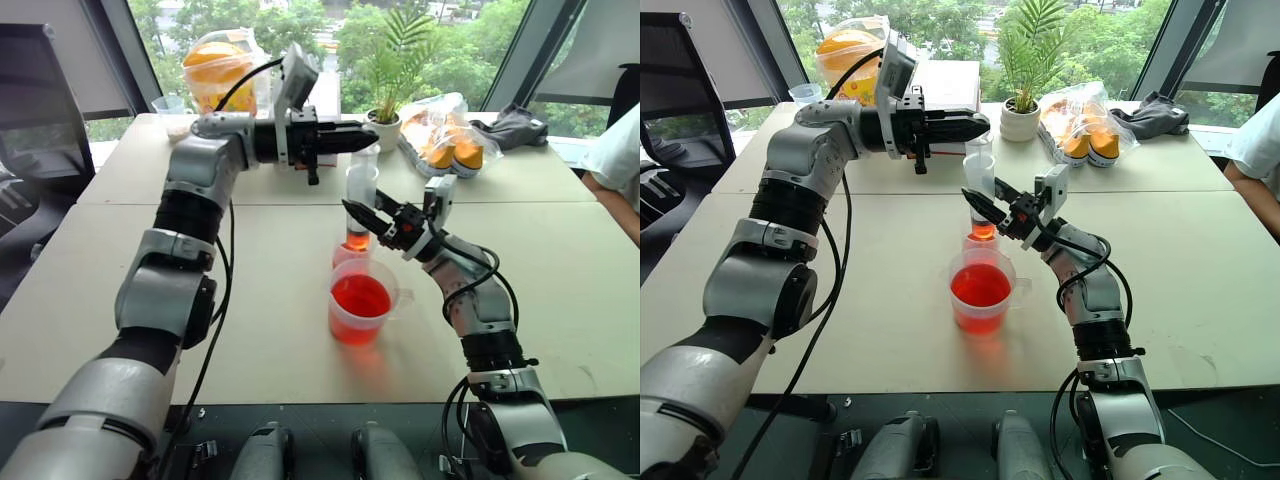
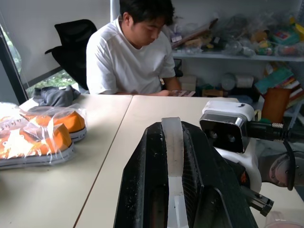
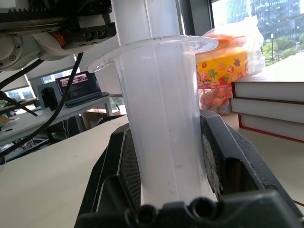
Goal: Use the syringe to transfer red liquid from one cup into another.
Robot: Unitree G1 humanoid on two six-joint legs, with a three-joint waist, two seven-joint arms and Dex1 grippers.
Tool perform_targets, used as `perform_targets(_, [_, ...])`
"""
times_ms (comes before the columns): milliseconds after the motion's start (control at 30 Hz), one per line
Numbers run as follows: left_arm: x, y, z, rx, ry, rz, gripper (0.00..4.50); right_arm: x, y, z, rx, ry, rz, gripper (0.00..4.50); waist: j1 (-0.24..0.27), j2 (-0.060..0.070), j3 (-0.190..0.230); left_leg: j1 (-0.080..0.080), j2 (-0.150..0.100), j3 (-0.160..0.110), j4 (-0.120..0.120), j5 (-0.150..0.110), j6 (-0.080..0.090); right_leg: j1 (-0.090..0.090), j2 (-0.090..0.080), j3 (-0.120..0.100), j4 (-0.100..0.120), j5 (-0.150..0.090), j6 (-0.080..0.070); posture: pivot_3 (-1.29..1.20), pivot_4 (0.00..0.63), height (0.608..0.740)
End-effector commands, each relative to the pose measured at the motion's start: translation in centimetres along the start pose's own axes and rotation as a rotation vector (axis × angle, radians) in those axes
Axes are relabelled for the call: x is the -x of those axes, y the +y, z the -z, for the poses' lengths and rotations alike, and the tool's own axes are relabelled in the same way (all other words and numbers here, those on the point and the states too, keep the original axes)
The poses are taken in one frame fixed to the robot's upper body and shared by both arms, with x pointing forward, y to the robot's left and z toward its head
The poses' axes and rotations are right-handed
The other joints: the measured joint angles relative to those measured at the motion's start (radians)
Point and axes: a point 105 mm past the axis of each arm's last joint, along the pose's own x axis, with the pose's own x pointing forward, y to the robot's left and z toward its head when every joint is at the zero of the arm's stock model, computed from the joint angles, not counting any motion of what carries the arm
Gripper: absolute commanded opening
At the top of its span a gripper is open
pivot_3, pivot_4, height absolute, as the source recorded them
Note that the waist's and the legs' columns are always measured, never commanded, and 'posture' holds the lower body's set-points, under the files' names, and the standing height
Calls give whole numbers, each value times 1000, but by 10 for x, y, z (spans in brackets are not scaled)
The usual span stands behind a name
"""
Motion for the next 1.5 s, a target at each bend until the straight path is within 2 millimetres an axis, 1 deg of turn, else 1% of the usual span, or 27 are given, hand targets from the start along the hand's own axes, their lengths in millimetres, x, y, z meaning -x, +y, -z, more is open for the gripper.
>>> perform_targets(33, [0,-6,4,-51,32,18,91,-9,6,-38,83,-88,-44,1394,0,0,0,0,0,0,0,0,0,0,0,0,0,0,0,0,150,740])
perform_targets(267, [-1,-11,24,-15,63,17,91,-10,8,-65,107,-128,-43,1394,2,0,0,0,0,0,0,0,0,0,0,0,0,0,0,0,150,740])
perform_targets(433, [0,-15,37,2,88,22,91,-11,9,-78,117,-147,-36,1394,2,0,0,0,0,0,0,0,0,0,0,0,0,0,0,0,150,740])
perform_targets(633, [3,-19,52,28,118,28,91,-12,8,-89,128,-164,-26,1394,1,0,0,0,0,0,0,0,0,0,0,0,0,0,0,0,150,740])
perform_targets(800, [8,-22,60,42,133,26,91,-13,8,-94,125,-171,-24,1394,1,0,0,0,0,0,0,0,0,0,0,0,0,0,0,0,150,740])
perform_targets(867, [10,-23,61,45,134,23,91,-13,9,-94,121,-169,-25,1394,1,0,0,0,0,0,0,0,0,0,0,0,0,0,0,0,150,740])
perform_targets(967, [14,-18,53,41,123,-3,91,-13,11,-85,106,-135,-35,1394,2,0,0,0,0,0,0,0,0,0,0,0,0,0,0,0,150,740])
perform_targets(1033, [19,-14,40,52,93,-20,91,-13,12,-75,83,-105,-39,1394,1,0,0,0,0,0,0,0,0,0,0,0,0,0,0,0,150,740])
perform_targets(1067, [22,-11,33,52,79,-32,471,-12,13,-70,77,-88,-43,1394,1,0,0,0,0,0,0,0,0,0,0,0,0,0,0,0,150,740])
perform_targets(1100, [23,-10,29,52,71,-40,938,-12,14,-66,73,-77,-46,1394,1,0,0,0,0,0,0,0,0,0,0,0,0,0,0,0,150,740])
perform_targets(1133, [24,-9,25,51,63,-47,1312,-12,15,-64,69,-70,-50,1394,1,0,0,0,0,0,0,0,0,0,0,0,0,0,0,0,150,740])
perform_targets(1233, [32,-5,6,39,25,-65,2815,-12,19,-53,42,-40,-67,1394,1,0,0,0,0,0,0,0,0,0,0,0,0,0,0,0,150,740])
perform_targets(1333, [39,-4,-4,32,7,-82,4356,-11,20,-48,32,-26,-72,1394,1,0,0,0,0,-1,0,0,0,0,0,0,0,0,0,0,150,740])
perform_targets(1367, [43,-5,-6,27,8,-81,4461,-11,20,-47,29,-21,-71,1394,1,0,0,0,0,-1,0,0,0,0,0,0,0,0,0,0,150,740])
perform_targets(1433, [49,-10,-7,17,21,-69,4461,-11,18,-46,26,-16,-67,1394,0,0,0,0,0,-1,0,0,0,0,0,0,0,0,0,0,150,740])
perform_targets(1500, [58,-17,-4,21,43,-55,4461,-12,15,-50,26,-22,-53,1394,-2,0,0,0,0,0,0,0,0,0,0,0,0,0,0,0,150,740])
